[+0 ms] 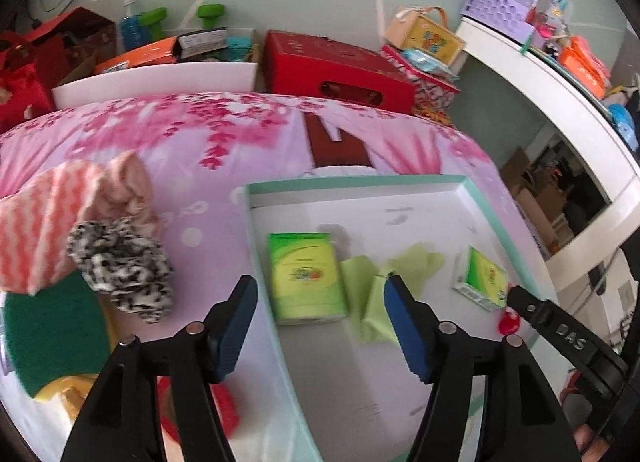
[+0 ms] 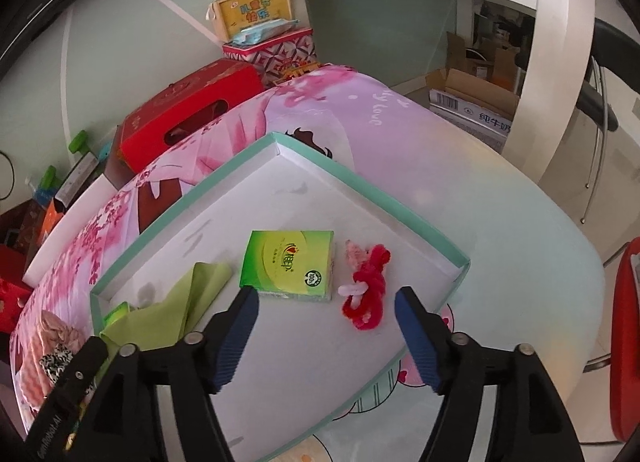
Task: Organize soft objects
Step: 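Move both tools back toward the remaining items on the bed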
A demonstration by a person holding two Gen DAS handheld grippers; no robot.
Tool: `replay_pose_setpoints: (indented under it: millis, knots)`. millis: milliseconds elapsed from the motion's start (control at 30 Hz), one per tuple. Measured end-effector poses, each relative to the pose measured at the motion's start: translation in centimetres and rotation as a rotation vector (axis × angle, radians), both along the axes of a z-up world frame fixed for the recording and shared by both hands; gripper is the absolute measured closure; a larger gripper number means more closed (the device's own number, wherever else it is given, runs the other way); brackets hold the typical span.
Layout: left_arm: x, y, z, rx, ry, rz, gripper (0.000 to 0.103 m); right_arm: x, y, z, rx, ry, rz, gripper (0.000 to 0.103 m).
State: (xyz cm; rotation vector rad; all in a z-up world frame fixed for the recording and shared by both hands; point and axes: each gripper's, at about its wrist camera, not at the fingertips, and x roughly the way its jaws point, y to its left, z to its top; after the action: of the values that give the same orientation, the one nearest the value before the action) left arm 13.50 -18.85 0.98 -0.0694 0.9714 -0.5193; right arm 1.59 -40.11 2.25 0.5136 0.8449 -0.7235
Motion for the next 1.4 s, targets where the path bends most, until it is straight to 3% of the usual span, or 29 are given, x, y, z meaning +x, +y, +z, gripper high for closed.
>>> replay_pose_setpoints:
  millis: [500,867,1000,1267,1400]
  knots:
    - [0.9,5.3,-0.1,0.069,0.006,0.158,0.015,1.2,2.1,0.2,-0.008,0.02,0.071,0.002]
    - [1.1,10.7,1.6,0.088,-0.037,0.3,0.01,3.6,7.1,1.5,-0.024,-0.016,0.196,0.0]
    - [1.4,13.6,2.3,0.101,-0.068,0.383,0.002,4.9,9.5,1.8,-0.013,-0.033,0.262,0.0]
    - [2.1,19.8,2.2,0.105,-0.085,0.561,0.002,7.5,14.6,2.0,0.016,-0.08,0.416,0.0]
    - [2.4,20.9,2.1,0.094,-0.11,0.586,0.002,8.8,16.7,1.4,0.02,-0.104,0.475,0.0]
